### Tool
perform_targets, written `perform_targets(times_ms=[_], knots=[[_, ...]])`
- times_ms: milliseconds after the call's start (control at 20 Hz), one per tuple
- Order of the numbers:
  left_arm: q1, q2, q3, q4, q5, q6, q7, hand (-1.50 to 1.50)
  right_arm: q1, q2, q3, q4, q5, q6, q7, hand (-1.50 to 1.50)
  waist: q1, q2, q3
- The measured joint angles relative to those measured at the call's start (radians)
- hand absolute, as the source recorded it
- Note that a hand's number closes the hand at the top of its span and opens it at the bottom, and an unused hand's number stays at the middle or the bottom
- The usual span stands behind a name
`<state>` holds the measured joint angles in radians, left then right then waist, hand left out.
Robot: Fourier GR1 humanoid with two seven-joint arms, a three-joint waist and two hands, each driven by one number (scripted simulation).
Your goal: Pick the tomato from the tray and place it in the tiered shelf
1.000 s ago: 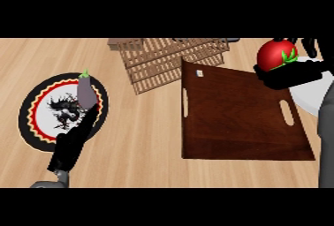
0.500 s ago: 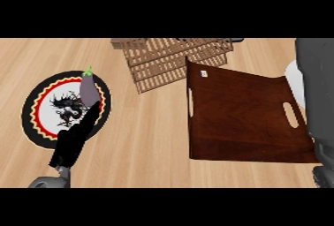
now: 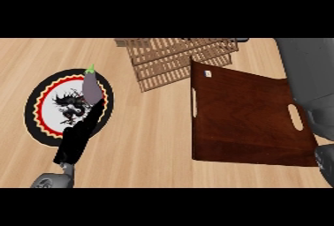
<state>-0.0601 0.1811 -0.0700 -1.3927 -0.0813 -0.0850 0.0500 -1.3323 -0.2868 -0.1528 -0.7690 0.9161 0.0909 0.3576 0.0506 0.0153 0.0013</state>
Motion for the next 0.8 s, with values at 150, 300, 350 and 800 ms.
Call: perform_targets(times_ms=[150, 300, 350, 800], knots=[[-0.005, -0.003, -0.006, -0.003, -0.005, -0.003, 0.012, 0.0, -0.038, 0.003, -0.002, 0.123, 0.013, -0.037, -0.059, 1.5, 0.006, 0.003, 0.0], [0.002, 0.004, -0.004, -0.013, 0.003, -0.018, 0.001, 0.0, -0.08, 0.026, -0.005, 0.227, 0.026, -0.073, -0.074, 1.5, 0.018, 0.006, -0.001], [0.002, 0.003, -0.004, -0.01, 0.003, -0.02, -0.005, 0.0, -0.087, 0.032, -0.007, 0.26, 0.029, -0.085, -0.081, 1.5, 0.02, 0.008, -0.001], [-0.01, -0.007, -0.018, -0.022, -0.006, -0.02, 0.019, 0.0, -0.123, 0.101, -0.217, 0.412, -0.173, -0.096, -0.115, -1.5, 0.037, 0.017, 0.001]])
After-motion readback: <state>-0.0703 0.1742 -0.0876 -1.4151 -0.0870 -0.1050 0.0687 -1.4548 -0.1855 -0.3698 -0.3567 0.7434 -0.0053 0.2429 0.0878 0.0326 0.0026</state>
